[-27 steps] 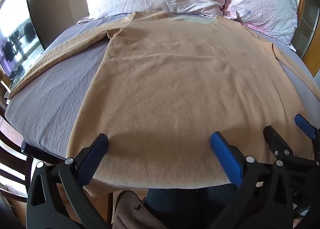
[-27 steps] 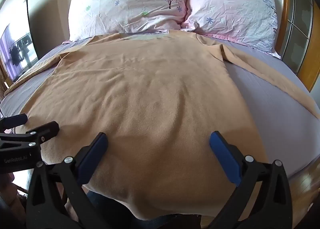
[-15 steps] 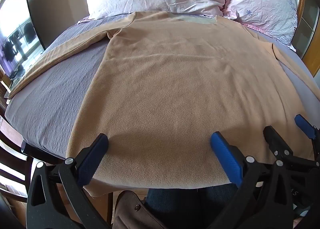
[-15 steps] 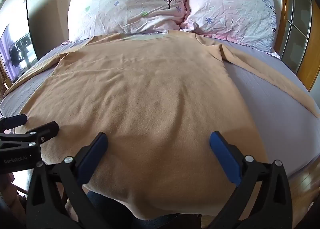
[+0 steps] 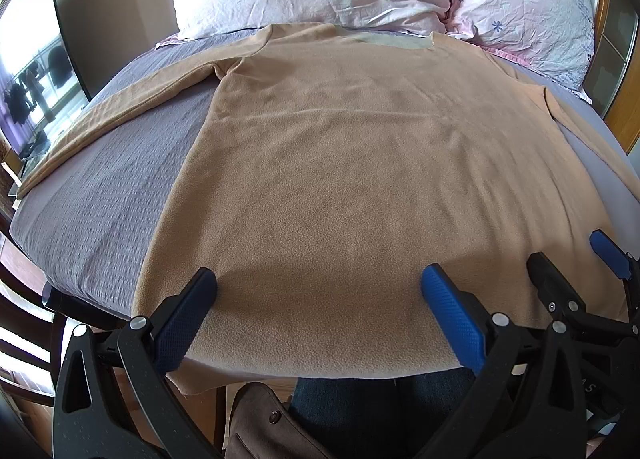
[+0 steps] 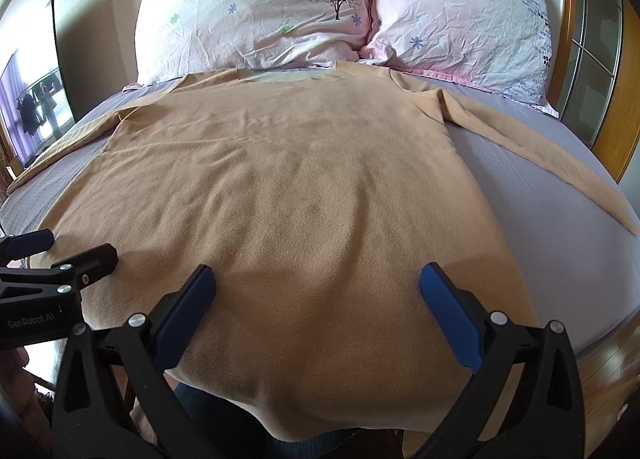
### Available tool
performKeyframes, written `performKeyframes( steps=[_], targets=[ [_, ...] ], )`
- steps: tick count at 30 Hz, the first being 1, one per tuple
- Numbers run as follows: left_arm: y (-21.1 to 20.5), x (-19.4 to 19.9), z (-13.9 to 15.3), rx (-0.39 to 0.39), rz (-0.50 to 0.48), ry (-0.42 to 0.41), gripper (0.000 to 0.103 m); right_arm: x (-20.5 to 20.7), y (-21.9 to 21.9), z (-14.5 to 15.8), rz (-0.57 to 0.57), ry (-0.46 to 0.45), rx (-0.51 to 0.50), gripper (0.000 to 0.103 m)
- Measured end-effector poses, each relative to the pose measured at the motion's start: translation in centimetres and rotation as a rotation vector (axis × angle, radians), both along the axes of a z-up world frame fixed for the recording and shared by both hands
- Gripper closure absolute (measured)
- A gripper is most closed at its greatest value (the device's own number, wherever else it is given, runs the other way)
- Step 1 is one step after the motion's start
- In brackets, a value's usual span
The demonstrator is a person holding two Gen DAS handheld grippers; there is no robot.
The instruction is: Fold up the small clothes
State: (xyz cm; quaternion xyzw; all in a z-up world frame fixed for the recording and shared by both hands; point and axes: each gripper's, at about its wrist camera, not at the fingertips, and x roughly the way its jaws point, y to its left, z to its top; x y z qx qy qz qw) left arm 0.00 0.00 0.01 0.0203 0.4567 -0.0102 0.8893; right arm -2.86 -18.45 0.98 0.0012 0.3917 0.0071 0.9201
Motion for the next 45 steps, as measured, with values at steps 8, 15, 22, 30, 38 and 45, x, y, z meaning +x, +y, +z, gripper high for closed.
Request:
performKeyframes(
  steps=[8, 15, 22, 30, 38, 45],
  targets=[
    [0.0, -0.01, 0.0, 0.0, 0.0, -0.001, 0.001, -0.06, -0.01, 0.02, 0.0, -0.001, 0.0, 0.002],
    [0.0, -0.01, 0.0, 0.0, 0.0, -0.001, 0.001, -0.13, -0.04, 0.03, 0.0, -0.003, 0.0, 0.002],
    [0.0, -0.01, 0.01, 0.0, 0.0, -0.002, 0.001, -0.18, -0.12, 0.01, 0.0, -0.008, -0.001, 0.002],
    [0.01, 0.0, 0.01, 0.001, -0.001, -0.003, 0.001, -0.31, -0.15, 0.08, 0.001, -0.01, -0.002, 0.002],
    [0.0, 0.0, 0.01, 0.001, -0.001, -0.004, 0.001, -0.32, -0.13, 0.06, 0.001, -0.011, -0.001, 0.002],
    [0.01, 0.0, 0.02, 0.001, -0.001, -0.004, 0.001, -0.31, -0.13, 0.08, 0.001, -0.012, -0.001, 0.002]
  ],
)
